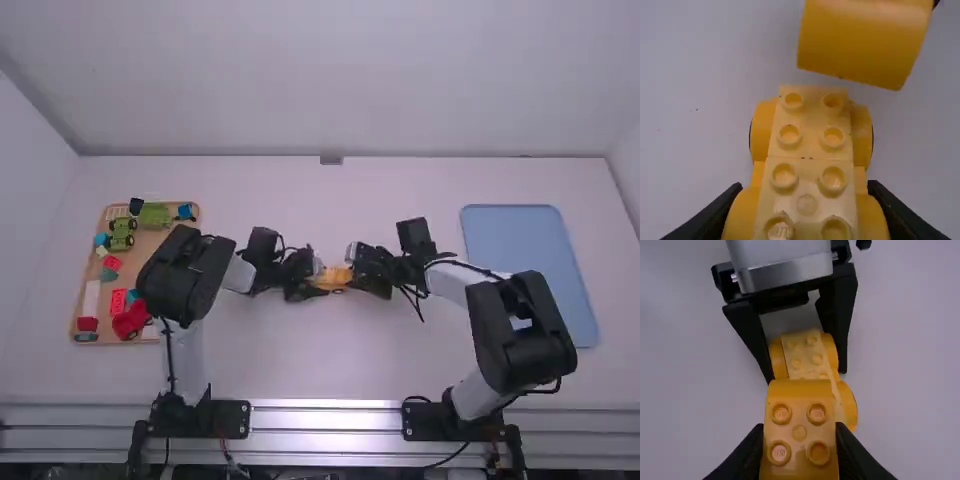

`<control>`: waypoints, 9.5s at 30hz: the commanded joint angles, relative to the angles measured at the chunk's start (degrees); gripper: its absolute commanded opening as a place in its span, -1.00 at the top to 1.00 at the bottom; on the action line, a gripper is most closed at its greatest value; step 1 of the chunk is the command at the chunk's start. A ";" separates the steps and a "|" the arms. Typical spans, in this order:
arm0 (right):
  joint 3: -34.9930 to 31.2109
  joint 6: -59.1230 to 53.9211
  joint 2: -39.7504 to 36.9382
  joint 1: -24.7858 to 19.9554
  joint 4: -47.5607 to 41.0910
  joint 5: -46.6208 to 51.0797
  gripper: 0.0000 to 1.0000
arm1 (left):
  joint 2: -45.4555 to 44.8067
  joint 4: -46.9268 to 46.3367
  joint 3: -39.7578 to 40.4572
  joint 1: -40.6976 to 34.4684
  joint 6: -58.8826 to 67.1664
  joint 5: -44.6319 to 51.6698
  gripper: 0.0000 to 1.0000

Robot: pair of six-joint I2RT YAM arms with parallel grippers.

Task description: Assemble lego blocks to make yellow taxi

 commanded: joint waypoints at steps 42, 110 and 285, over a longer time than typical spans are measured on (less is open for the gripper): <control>2.27 4.33 9.38 5.18 10.86 -0.72 0.85 | 1.33 -2.21 -2.82 -0.15 2.45 0.44 0.13; -5.35 9.03 8.02 6.01 22.10 0.96 0.98 | 1.33 -2.40 -2.75 -0.15 2.23 0.59 0.21; 8.33 3.39 7.69 11.69 -3.96 9.49 1.00 | 1.33 -3.91 -2.75 -0.15 2.43 -1.11 0.50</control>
